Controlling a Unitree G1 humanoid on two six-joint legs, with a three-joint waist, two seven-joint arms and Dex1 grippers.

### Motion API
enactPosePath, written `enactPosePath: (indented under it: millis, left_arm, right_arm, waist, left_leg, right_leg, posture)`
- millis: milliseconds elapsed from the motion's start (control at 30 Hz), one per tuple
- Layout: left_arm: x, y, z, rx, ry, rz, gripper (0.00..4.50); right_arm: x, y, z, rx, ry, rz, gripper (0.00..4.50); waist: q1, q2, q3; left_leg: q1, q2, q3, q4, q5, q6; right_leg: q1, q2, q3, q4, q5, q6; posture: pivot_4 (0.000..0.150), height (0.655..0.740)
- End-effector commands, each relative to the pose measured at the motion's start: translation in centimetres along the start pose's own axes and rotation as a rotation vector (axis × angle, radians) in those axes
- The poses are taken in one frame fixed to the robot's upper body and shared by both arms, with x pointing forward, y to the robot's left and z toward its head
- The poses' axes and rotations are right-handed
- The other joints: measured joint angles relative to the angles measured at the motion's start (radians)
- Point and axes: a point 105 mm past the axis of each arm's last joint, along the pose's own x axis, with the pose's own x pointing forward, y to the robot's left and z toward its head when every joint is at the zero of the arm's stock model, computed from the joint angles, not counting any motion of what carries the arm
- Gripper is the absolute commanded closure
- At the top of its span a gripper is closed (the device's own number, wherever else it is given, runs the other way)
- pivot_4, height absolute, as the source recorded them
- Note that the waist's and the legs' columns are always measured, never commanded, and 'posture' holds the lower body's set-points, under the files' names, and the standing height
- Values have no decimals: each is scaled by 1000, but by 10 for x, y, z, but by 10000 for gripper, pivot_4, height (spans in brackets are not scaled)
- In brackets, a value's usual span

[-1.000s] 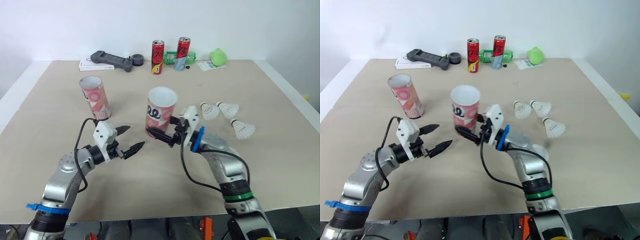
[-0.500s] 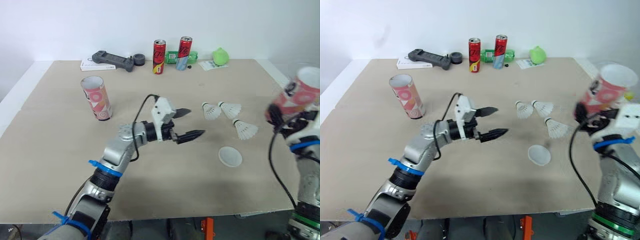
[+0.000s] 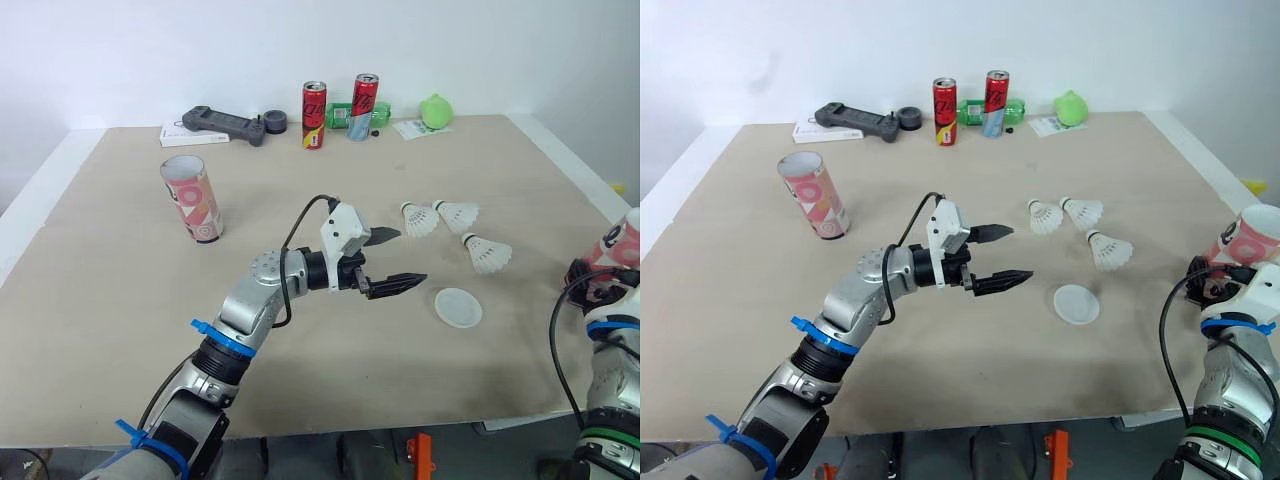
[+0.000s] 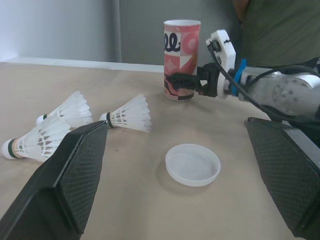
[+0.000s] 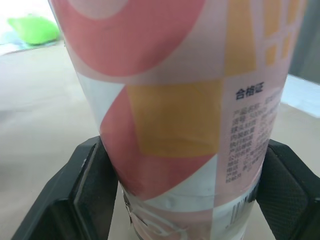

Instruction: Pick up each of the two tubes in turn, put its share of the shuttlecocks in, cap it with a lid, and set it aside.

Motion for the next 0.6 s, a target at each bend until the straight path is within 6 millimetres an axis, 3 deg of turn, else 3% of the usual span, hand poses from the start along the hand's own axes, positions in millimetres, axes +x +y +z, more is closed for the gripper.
enactPosePath:
  millis: [33,100,133,600]
  left_arm:
    - [-3,-3,11,37,-28,2,0]
    - [-4,-4,10,35,-25,6,0]
    - [-5,-4,9,34,-23,8,0]
    - [-7,-4,4,13,-25,11,0]
  right_arm:
    - [3,-2,13,5,-58,-5,5436]
    - [2,-2,12,12,-57,-4,5436]
    - [2,-2,12,15,-56,-5,2740]
    - [-18,-7,19,29,-73,11,2740]
  waist:
    - [0,0,0]
    - [0,0,0]
    - [0,0,0]
    - [1,0,0]
  left_leg:
    - [0,0,0,0,0,0]
    - [0,0,0,0,0,0]
    - [0,0,0,0,0,0]
    - [0,0,0,1,0,0]
  right_leg:
    - [0,0,0,0,0,1]
    - [0,0,0,0,0,1]
    - [0,0,0,0,1,1]
    - [1,0,0,0,-1,-1]
  posture:
    - [1500,7400]
    - [1500,7400]
    - [1500,7400]
    - [1500,7400]
